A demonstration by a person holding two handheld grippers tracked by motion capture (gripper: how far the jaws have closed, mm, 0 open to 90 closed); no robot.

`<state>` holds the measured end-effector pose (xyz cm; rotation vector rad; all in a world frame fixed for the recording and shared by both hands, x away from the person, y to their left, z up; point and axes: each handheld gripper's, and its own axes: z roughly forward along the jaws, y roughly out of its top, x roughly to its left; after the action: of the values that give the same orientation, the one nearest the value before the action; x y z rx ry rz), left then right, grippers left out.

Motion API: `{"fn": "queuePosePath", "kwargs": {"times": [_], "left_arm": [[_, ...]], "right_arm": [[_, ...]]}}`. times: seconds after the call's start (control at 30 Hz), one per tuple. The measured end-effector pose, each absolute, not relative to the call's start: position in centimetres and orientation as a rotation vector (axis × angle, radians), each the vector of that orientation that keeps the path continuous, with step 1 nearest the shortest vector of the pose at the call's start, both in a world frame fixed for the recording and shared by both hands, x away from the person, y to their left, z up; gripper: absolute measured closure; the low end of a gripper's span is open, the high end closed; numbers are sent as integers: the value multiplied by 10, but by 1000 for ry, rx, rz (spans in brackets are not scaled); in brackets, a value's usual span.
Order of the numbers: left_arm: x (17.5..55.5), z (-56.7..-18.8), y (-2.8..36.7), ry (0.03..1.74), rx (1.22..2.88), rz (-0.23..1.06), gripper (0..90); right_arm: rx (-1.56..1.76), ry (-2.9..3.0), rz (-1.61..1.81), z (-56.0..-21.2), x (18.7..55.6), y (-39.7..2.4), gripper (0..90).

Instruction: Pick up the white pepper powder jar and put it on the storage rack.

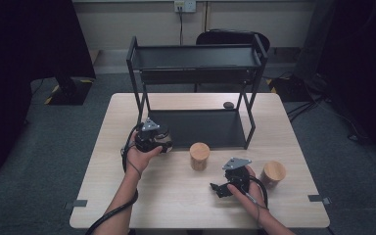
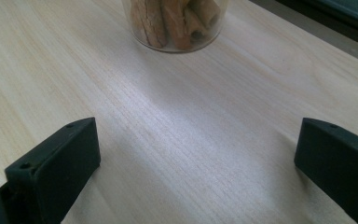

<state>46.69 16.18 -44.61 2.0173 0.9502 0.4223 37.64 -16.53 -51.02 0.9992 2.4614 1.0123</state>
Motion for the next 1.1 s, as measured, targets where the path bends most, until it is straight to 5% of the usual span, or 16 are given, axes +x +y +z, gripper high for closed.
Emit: {"fn": "queuePosePath", "kwargs": {"times": [1.1], "left_arm": [[490,-443,142,978,2015,416,309]], "right_arm": [[999,2461,1012,-510,376,-165,0]]}}
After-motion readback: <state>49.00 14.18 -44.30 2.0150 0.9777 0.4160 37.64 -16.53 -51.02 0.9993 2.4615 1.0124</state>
